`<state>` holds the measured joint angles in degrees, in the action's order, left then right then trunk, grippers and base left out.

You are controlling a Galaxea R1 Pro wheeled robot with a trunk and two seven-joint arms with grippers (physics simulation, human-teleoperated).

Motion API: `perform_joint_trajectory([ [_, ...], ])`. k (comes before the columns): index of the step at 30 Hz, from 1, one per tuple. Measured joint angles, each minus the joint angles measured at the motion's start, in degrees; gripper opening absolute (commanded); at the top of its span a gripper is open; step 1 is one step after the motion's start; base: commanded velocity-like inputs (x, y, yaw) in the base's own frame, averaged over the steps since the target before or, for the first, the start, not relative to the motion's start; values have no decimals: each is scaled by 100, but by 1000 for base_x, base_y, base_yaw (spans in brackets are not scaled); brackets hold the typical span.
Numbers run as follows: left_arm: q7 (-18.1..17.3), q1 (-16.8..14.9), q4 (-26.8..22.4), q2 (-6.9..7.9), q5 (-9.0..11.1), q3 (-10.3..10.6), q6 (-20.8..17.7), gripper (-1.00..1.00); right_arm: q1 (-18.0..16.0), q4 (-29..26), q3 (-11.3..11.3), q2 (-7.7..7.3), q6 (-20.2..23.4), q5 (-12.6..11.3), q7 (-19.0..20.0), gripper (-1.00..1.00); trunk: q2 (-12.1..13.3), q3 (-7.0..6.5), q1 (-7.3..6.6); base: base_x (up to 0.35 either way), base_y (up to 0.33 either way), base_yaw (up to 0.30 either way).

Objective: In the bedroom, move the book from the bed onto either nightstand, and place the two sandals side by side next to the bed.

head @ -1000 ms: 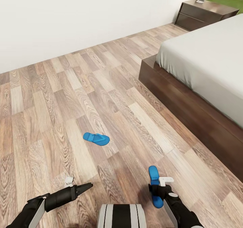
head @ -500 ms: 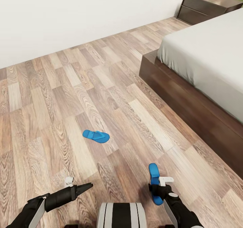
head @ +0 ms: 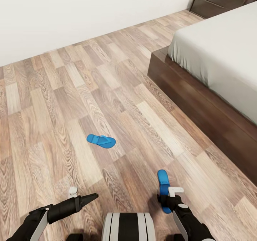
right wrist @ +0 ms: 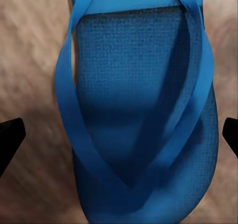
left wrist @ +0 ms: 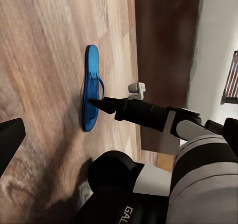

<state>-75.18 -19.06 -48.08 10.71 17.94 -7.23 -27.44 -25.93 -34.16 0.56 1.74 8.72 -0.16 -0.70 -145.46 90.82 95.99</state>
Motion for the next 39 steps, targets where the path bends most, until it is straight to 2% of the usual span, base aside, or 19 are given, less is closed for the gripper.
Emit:
perform_joint_trajectory([
  [35,0,0,0,0,0,-7,0,100,0,0,0,0,0,0,2,100,-2,23,2,28,0,0],
  [39,0,0,0,0,0,-6,0,100,0,-1,-2,0,0,0,1,100,-7,111,13,0,0,0],
])
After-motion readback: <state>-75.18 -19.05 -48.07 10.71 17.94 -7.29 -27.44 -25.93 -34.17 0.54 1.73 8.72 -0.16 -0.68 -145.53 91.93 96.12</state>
